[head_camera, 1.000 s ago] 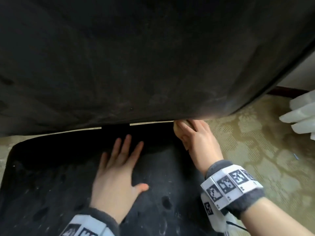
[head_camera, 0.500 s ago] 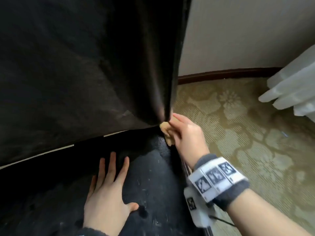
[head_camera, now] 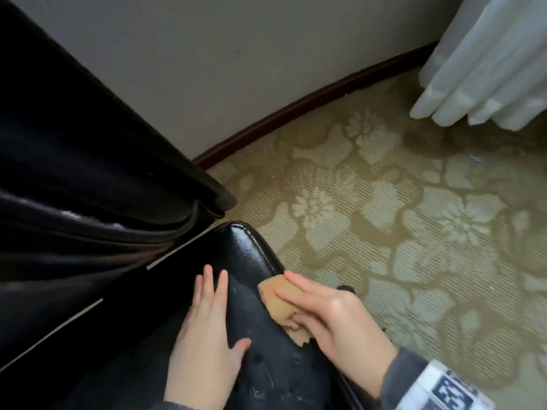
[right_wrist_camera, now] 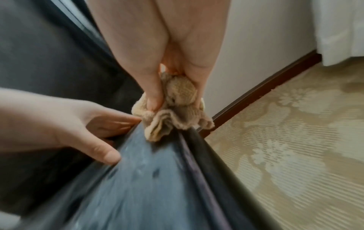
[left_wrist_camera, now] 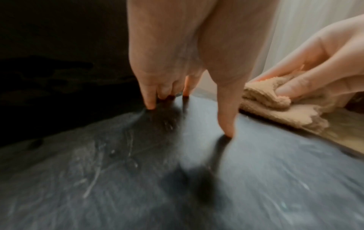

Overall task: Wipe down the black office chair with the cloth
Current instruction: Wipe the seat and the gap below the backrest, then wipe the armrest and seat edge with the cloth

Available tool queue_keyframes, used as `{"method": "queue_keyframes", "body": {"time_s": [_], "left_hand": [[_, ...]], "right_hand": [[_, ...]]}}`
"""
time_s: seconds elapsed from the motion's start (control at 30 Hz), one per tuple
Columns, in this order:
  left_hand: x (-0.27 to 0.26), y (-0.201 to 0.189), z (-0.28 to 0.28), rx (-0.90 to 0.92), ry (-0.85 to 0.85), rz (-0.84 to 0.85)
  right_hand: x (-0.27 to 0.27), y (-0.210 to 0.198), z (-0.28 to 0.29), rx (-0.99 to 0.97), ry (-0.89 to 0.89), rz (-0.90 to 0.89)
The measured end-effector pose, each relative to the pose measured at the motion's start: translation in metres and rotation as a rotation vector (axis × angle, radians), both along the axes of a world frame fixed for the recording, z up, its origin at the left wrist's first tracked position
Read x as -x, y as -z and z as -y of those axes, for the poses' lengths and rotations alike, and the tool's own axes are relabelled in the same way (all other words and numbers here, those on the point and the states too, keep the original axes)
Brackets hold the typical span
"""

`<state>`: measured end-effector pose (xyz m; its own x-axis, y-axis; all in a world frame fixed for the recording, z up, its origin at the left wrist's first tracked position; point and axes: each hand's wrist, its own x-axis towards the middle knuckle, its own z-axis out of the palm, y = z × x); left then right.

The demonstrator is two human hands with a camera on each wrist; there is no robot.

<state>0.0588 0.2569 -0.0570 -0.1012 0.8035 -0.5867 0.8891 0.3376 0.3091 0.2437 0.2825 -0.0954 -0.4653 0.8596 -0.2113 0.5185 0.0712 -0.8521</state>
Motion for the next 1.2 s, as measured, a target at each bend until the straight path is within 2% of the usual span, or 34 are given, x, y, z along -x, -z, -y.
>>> {"method": "queue_keyframes", "body": {"time_s": [0.07, 0.17, 0.23, 0.3, 0.37, 0.43, 0.47, 0.53, 0.6, 0.67, 0.77, 0.83, 0.93, 1.2], "left_hand": [[-0.004, -0.011, -0.003, -0.182, -0.087, 0.083], [-0.017, -0.018, -0.007, -0.408, -0.055, 0.211], [-0.034, -0.009, -0.009, -0.354, 0.097, 0.300], [-0.047, 0.004, -0.012, -0.266, 0.271, 0.228], [-0.060, 0.011, -0.016, -0.137, 0.432, 0.088], [-0.065, 0.012, -0.021, -0.080, 0.557, -0.092], [-0.063, 0.012, -0.018, -0.097, 0.585, -0.171], [-0.057, 0.011, -0.008, -0.128, 0.601, -0.290], [-0.053, 0.008, 0.001, -0.093, 0.615, -0.340], [-0.045, 0.011, 0.005, -0.152, 0.662, -0.302], [-0.039, 0.032, -0.003, -0.218, 0.787, -0.218], [-0.042, 0.037, -0.013, -0.208, 0.831, -0.208], [-0.051, 0.039, -0.012, -0.289, 0.909, -0.167], [-0.078, 0.032, 0.053, -0.309, 0.986, 0.063]], "right_hand": [[0.009, -0.007, -0.007, 0.057, 0.092, -0.020], [0.029, -0.016, -0.004, 0.221, -0.078, -0.072], [0.026, -0.020, 0.005, 0.424, -0.067, -0.197], [0.012, -0.019, 0.010, 0.625, 0.153, -0.427], [-0.015, -0.010, 0.018, 0.727, 0.394, -0.514], [-0.040, -0.001, 0.028, 0.708, 0.461, -0.451], [-0.048, 0.002, 0.034, 0.684, 0.415, -0.391], [-0.062, 0.007, 0.051, 0.667, 0.247, -0.261], [-0.065, 0.010, 0.070, 0.660, 0.067, -0.137], [-0.062, 0.008, 0.082, 0.677, -0.006, -0.092], [-0.063, 0.005, 0.086, 0.675, 0.049, -0.072], [-0.064, 0.007, 0.086, 0.651, 0.071, -0.054], [-0.062, 0.010, 0.089, 0.618, 0.067, -0.036], [-0.060, 0.006, 0.107, 0.534, 0.206, 0.064]]}}
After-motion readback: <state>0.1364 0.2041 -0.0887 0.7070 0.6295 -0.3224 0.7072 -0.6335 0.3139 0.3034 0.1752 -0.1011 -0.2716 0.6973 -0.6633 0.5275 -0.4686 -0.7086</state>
